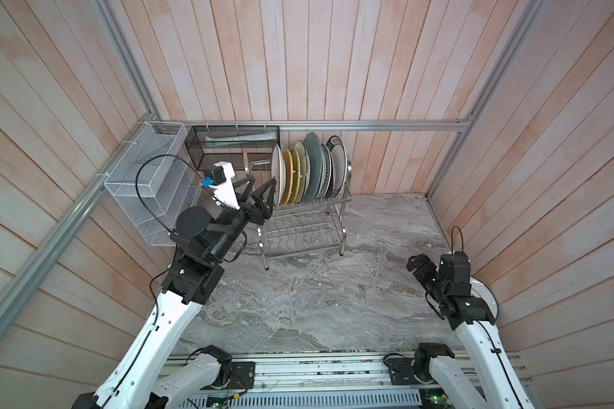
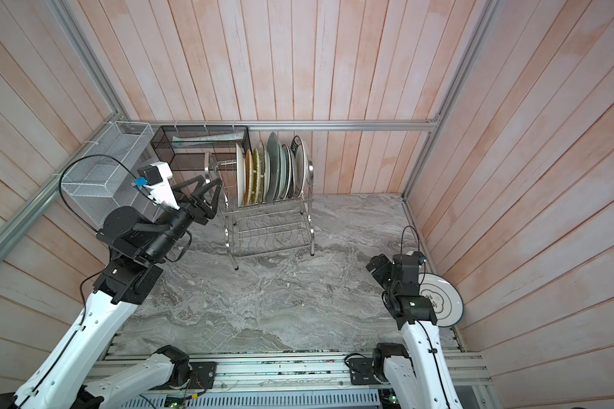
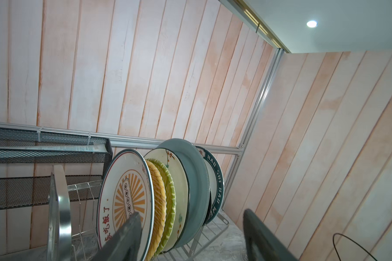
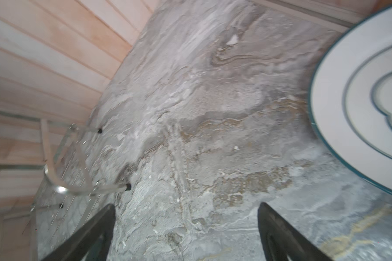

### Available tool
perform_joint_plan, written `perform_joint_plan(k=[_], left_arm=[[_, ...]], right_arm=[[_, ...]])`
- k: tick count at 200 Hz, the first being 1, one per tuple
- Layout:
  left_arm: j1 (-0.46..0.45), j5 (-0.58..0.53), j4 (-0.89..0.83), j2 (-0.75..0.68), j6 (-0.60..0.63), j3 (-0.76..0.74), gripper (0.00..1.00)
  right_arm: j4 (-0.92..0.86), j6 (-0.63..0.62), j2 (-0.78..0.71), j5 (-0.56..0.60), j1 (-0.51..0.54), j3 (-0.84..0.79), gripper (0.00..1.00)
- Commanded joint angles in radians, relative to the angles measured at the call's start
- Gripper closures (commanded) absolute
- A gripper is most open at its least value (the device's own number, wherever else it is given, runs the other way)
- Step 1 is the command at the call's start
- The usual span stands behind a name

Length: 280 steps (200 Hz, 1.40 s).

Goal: Load the plates into the dish rack
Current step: 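Open and withdraw the left gripper while the right moves to the last plate, then grip the green-rimmed white plate's edge with the right gripper and tilt it up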

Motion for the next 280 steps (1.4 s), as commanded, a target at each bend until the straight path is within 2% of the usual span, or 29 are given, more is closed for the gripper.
perform_joint_plan(k=[1,26,65,105,147,159,194,219,245,280], left_arm=[[0.005,0.118,-0.071,-0.015,-0.017,-0.089,0.23],[0.004,0.160,-0.069,-0.028,-0.027,-0.175,0.21],[0.005,0.232,-0.013,-0.045,-0.090,-0.279,0.20],[0.005,0.251,-0.002,-0.047,-0.103,-0.315,0.17],[0.005,0.313,0.034,-0.053,-0.157,-0.365,0.09],[0.004,0.350,0.066,-0.049,-0.185,-0.392,0.00],[0.006,0.389,0.103,-0.014,-0.219,-0.430,0.00],[0.005,0.394,0.123,0.000,-0.226,-0.429,0.00],[0.004,0.390,0.120,-0.009,-0.229,-0.431,0.00],[0.004,0.359,0.107,-0.033,-0.223,-0.434,0.00]], right_arm=[[-0.041,0.075,-0.032,0.039,-0.107,-0.045,0.02],[-0.023,0.145,-0.130,-0.058,-0.270,-0.126,0.02],[-0.124,0.248,-0.193,-0.042,-0.469,-0.167,0.02],[-0.147,0.319,-0.266,-0.174,-0.634,-0.272,0.02],[-0.173,0.401,-0.270,-0.180,-0.678,-0.304,0.04],[-0.171,0.417,-0.270,-0.188,-0.695,-0.322,0.05],[-0.153,0.432,-0.295,-0.180,-0.748,-0.380,0.07],[-0.129,0.463,-0.297,-0.197,-0.775,-0.415,0.14],[-0.098,0.477,-0.295,-0.158,-0.791,-0.420,0.19],[-0.011,0.510,-0.270,-0.151,-0.799,-0.463,0.32]])
